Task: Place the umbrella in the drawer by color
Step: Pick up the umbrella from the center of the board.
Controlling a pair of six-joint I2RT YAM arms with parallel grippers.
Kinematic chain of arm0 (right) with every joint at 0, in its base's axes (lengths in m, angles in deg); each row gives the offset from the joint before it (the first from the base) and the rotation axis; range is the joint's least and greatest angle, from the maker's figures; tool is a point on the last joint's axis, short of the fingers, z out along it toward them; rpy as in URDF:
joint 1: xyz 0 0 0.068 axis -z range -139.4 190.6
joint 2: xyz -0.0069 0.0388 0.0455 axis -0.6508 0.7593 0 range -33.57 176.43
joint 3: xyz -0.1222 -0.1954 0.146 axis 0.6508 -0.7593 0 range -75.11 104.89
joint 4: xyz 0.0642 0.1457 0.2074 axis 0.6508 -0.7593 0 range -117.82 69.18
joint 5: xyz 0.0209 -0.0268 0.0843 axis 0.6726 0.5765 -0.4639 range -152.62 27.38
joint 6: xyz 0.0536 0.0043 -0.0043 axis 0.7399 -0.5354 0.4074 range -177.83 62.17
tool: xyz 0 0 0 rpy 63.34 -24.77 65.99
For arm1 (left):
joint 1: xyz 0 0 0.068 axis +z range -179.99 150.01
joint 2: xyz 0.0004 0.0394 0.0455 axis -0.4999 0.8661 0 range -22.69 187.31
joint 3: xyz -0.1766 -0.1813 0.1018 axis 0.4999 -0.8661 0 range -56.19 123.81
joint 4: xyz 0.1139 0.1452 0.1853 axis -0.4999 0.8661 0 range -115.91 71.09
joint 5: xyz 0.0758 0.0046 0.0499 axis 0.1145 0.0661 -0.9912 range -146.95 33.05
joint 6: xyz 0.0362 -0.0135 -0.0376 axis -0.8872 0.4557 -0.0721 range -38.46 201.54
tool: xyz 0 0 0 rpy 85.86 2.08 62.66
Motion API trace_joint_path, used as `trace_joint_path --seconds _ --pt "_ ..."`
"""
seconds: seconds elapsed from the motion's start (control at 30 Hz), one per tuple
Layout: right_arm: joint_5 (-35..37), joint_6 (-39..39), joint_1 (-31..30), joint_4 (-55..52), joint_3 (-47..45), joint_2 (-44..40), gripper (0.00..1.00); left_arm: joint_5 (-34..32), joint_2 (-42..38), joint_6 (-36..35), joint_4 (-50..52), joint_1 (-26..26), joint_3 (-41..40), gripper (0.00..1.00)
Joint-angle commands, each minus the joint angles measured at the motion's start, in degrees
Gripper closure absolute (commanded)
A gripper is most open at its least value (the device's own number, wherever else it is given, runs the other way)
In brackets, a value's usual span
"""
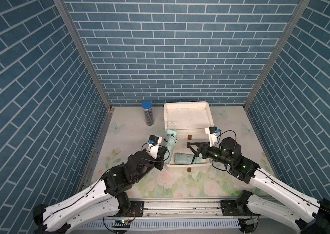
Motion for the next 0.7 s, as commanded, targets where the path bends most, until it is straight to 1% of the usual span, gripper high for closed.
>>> trace_joint_path --seconds 0.0,0.13,0.3,0.37,0.57,0.67 --pt "-5.02 -2.58 0.43 -0.35 2.67 -1.62 0.13 0.47 2.74 -8.26 -1.67 -4.20 3.89 1.00" --pt "-3.40 -3.25 1.09 -5.13 4.00 -2.24 0.10 -6.44 6.30 -12.60 -0.11 -8.52 5.51 1.00" --pt "-3.46 -3.21 2.39 -8.79 4.54 -1.89 0.09 -10.71 9.00 -16.38 0.21 -12.38 7.07 1.00" --pt "-3.60 -3.25 3.20 -9.90 4.53 -1.59 0.10 -11.56 9.64 -17.22 -0.45 -13.53 7.08 1.00" --pt "-8.59 -3.66 5.15 -8.89 4.02 -1.04 0.22 -11.14 11.41 -18.56 -1.15 -15.25 7.82 1.00" --pt "-11.52 -3.77 5.37 -7.25 3.60 -1.09 0.31 -11.18 11.28 -18.64 -1.58 -15.28 7.51 1.00"
